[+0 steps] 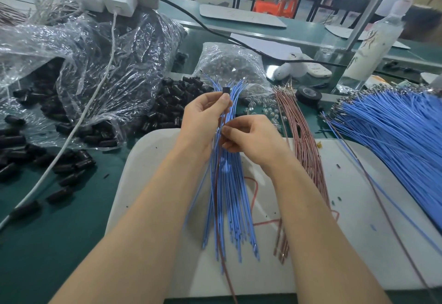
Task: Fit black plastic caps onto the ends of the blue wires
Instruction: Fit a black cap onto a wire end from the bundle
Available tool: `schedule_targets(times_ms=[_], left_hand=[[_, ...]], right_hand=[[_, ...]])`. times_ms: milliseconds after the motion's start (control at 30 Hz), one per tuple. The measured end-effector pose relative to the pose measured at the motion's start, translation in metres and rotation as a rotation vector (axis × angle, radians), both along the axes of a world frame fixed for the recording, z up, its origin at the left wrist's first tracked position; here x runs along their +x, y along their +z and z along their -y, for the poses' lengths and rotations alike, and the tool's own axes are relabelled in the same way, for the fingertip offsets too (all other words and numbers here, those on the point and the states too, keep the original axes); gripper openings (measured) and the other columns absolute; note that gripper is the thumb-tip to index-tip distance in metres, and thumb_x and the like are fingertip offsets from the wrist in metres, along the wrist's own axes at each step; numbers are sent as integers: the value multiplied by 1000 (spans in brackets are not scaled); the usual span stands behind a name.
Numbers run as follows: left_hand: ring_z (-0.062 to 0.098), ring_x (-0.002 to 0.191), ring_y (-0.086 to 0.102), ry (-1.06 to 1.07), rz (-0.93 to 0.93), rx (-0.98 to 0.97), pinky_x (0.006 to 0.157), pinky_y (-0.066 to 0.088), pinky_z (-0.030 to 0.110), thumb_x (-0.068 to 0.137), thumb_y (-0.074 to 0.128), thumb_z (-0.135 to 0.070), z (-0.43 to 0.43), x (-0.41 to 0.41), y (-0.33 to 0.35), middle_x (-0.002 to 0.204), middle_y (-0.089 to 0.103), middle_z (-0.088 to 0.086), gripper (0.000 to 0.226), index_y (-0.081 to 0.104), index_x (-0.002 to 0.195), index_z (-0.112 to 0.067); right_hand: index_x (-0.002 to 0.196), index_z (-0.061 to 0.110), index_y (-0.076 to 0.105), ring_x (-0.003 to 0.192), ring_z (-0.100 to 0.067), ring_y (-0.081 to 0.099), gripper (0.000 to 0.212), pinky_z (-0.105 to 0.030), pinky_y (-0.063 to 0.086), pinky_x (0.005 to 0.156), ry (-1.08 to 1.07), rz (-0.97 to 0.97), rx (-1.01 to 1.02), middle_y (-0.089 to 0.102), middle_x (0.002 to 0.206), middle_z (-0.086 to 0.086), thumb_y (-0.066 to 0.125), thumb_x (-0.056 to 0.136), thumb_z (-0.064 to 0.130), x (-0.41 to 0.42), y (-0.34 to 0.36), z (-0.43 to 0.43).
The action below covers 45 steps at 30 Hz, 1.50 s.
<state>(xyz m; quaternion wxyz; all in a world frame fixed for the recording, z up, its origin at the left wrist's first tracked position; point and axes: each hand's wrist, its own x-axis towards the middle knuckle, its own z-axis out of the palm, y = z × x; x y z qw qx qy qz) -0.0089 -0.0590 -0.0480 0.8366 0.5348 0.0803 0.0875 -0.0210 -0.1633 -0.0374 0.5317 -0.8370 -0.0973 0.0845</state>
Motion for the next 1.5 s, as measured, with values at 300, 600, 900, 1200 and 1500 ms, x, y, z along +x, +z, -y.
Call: schedule_targets(times_ms=[300,600,900,1200,1500], left_hand=[[0,68,56,37,29,150,65,45,12,92,60,-12,-1,2,-3,84,64,-2,8,63,96,-19],[9,79,59,78,146,633,77,47,18,90,58,-7,-2,1,-7,89,64,-7,17,58,97,-23],[8,87,60,38,189,622,81,45,15,89,51,4,-2,-2,-6,95,66,-1,23,57,95,-18],[10,90,62,17,221,653,86,47,16,89,51,5,0,-3,-7,90,64,-5,22,60,98,-13],[7,85,60,-55,230,702,78,47,14,92,53,-4,2,-3,-6,92,63,-12,26,57,93,-29]], right_hand=[[91,6,72,63,-13,62,19,-28,52,67,-127,121,-167,73,81,-9,58,92,19,5,-3,8],[108,16,68,94,-14,59,20,-24,45,81,-526,315,-410,67,105,-1,53,94,13,16,-1,39],[121,21,58,116,-27,48,29,-41,35,98,-446,216,-682,61,120,-3,54,94,14,37,-6,14],[113,17,59,114,-25,47,25,-45,29,102,-495,166,-745,57,118,-4,56,89,10,47,-10,12],[106,13,58,96,-24,58,15,-30,44,79,-497,339,-490,65,104,-8,54,91,8,41,-10,37]])
